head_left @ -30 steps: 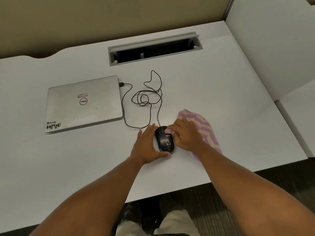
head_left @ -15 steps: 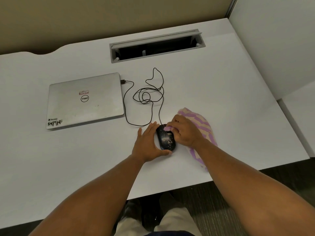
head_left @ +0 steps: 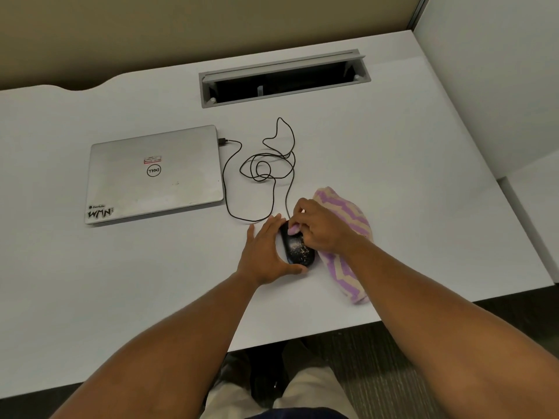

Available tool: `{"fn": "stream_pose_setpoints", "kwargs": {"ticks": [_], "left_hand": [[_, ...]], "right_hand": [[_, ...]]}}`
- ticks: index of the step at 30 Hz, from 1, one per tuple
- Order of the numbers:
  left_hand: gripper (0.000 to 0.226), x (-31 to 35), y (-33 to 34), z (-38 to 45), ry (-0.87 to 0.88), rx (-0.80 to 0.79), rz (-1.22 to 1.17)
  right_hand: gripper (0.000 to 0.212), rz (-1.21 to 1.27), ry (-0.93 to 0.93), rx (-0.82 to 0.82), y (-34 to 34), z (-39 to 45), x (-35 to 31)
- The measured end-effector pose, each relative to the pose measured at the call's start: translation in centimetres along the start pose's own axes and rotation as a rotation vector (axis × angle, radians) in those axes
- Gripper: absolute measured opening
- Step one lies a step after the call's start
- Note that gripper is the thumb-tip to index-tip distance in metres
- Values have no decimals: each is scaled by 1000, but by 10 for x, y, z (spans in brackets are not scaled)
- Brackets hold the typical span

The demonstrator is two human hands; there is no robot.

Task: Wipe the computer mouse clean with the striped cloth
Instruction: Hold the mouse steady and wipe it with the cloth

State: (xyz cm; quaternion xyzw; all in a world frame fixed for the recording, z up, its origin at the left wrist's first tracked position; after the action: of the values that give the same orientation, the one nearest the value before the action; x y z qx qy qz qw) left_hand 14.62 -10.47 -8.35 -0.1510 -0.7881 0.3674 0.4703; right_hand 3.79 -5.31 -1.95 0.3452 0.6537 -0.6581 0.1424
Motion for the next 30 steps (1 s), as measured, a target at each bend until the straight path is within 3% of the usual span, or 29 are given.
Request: {"fn": "stream_pose_setpoints", "kwargs": {"ticks": [3,7,13,19,24,30], "left_hand": [[128,1,-1,0,-7,6,-14],[129,3,-2,0,1,3,-27],[125,4,-3,0,14,9,-41],[128,1,-4,-1,-9,22,-29],[131,2,-3,0,-10,13,-34],[125,4,-6,0,-5,21,-38]], "right_hand": [[26,-46,66,77,-6,6,6],[33,-150,79,-36,9,15,5],[16,-60,-54,-77,12,9,-10],[26,13,98,107,-8,9,10],[29,-53,144,-44,9,16,12],[20,51,128,-153,9,18,5]]}}
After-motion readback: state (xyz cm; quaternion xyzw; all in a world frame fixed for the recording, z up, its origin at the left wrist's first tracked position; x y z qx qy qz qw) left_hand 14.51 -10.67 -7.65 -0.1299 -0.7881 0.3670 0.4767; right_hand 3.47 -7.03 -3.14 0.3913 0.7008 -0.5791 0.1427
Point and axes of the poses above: each hand's wrist, its own z-axis towards the middle knuckle, its own y-axis out of the palm, x = y × z, the point moved 9 cm from there along z, towards the middle knuckle
